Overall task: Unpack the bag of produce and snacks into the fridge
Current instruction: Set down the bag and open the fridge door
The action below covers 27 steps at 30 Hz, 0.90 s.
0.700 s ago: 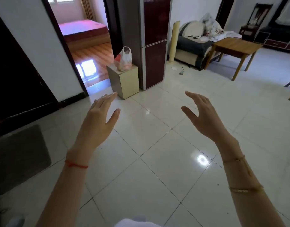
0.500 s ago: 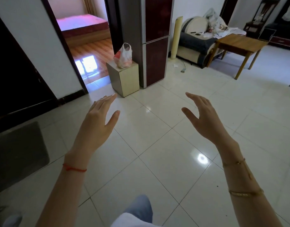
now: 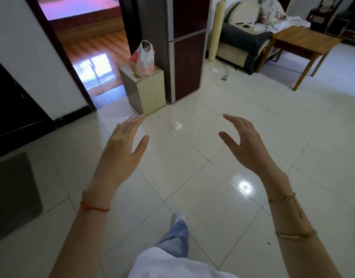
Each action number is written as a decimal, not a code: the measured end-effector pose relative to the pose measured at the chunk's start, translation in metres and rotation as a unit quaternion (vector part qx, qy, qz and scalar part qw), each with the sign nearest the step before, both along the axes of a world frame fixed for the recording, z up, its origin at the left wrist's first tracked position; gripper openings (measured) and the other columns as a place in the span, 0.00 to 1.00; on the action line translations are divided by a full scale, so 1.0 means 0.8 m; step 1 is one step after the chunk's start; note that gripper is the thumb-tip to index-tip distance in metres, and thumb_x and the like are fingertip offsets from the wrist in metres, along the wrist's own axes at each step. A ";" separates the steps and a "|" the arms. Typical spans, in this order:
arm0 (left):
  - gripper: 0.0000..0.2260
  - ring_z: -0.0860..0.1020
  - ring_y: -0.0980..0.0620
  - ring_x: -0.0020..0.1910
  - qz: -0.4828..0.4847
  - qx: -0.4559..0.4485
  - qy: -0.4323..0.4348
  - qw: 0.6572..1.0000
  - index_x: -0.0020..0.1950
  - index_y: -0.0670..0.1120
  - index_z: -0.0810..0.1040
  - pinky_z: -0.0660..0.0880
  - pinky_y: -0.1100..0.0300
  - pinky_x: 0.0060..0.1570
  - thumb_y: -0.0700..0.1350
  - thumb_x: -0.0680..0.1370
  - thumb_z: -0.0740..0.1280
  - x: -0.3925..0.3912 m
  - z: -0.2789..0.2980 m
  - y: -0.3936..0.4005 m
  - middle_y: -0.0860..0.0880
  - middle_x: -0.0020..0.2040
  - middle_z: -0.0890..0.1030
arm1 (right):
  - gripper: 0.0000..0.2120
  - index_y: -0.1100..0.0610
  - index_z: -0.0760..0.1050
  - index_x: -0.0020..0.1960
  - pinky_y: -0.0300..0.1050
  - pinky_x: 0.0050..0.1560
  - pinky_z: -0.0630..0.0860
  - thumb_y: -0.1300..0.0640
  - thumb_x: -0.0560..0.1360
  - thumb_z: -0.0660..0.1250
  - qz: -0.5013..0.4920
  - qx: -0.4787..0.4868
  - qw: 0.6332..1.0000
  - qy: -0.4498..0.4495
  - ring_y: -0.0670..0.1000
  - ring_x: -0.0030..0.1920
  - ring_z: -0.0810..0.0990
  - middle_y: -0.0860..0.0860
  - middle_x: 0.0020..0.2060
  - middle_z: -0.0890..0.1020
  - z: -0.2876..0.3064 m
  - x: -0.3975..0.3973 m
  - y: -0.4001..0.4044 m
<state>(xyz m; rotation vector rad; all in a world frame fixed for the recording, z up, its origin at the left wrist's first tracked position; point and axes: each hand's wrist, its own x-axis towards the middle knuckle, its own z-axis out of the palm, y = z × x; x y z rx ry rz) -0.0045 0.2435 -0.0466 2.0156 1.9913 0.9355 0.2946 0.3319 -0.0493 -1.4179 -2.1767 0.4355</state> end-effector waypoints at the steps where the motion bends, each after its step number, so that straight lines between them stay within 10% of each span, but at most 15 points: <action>1: 0.23 0.66 0.48 0.75 -0.002 -0.003 -0.002 1.000 0.76 0.45 0.66 0.64 0.48 0.74 0.49 0.82 0.61 -0.003 0.002 0.028 0.45 0.74 0.71 | 0.25 0.55 0.65 0.74 0.50 0.73 0.64 0.48 0.80 0.61 -0.003 0.000 1.000 0.000 0.51 0.72 0.66 0.51 0.70 0.71 0.003 -0.005 0.025; 27: 0.24 0.65 0.49 0.76 -0.010 -0.032 -0.027 0.999 0.78 0.47 0.63 0.64 0.55 0.73 0.49 0.82 0.61 -0.048 -0.004 0.675 0.46 0.76 0.68 | 0.25 0.52 0.63 0.75 0.44 0.72 0.62 0.47 0.80 0.60 -0.006 -0.025 1.000 0.003 0.48 0.73 0.64 0.48 0.71 0.70 -0.008 -0.057 0.656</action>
